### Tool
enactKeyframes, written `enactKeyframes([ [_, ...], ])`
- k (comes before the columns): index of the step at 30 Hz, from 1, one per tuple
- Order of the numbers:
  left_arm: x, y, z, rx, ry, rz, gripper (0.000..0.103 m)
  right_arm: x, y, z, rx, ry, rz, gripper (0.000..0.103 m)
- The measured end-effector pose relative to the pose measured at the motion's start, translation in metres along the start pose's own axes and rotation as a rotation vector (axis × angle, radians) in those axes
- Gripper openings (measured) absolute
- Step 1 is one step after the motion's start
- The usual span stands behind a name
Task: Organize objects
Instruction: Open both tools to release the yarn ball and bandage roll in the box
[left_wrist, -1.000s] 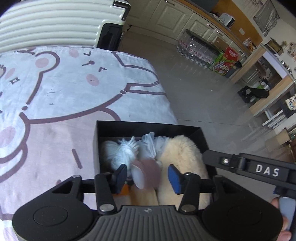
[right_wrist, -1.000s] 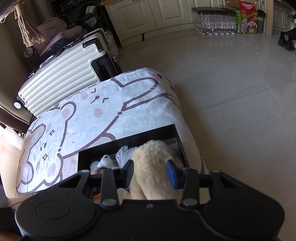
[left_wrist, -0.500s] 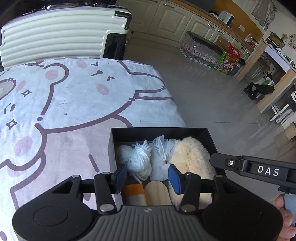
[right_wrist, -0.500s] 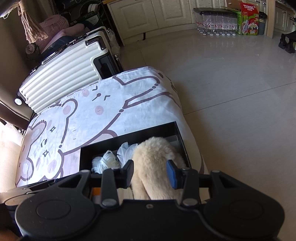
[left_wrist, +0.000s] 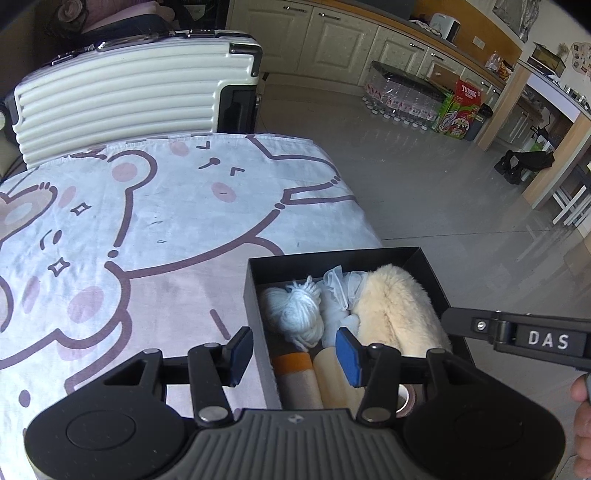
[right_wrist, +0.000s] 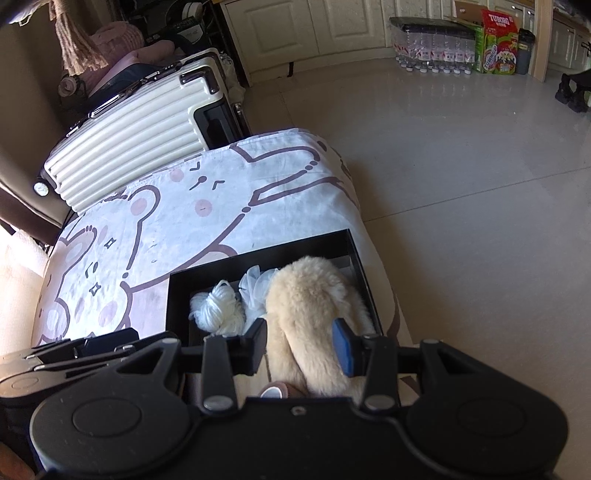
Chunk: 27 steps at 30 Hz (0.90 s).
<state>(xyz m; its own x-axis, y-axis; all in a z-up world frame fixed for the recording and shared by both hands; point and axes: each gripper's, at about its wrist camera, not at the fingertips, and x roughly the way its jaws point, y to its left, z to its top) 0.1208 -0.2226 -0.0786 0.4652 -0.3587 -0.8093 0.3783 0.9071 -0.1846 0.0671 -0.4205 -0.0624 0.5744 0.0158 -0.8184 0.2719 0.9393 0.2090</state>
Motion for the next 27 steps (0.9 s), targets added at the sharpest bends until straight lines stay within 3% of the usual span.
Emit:
enactKeyframes([
  [18,-0.032,-0.006,-0.025,0.003,0.078,0.053,0.051,-0.046,-0.001,-0.027,-0.063,-0.005,-0.072,0.041],
  [24,-0.042,-0.007,-0.034,0.005,0.109,0.075,0.057,-0.059,-0.007,-0.037,-0.047,-0.006,-0.078,0.042],
  [27,-0.05,-0.005,-0.037,0.012,0.105,0.09,0.067,-0.064,-0.008,-0.041,-0.049,-0.009,-0.088,0.046],
])
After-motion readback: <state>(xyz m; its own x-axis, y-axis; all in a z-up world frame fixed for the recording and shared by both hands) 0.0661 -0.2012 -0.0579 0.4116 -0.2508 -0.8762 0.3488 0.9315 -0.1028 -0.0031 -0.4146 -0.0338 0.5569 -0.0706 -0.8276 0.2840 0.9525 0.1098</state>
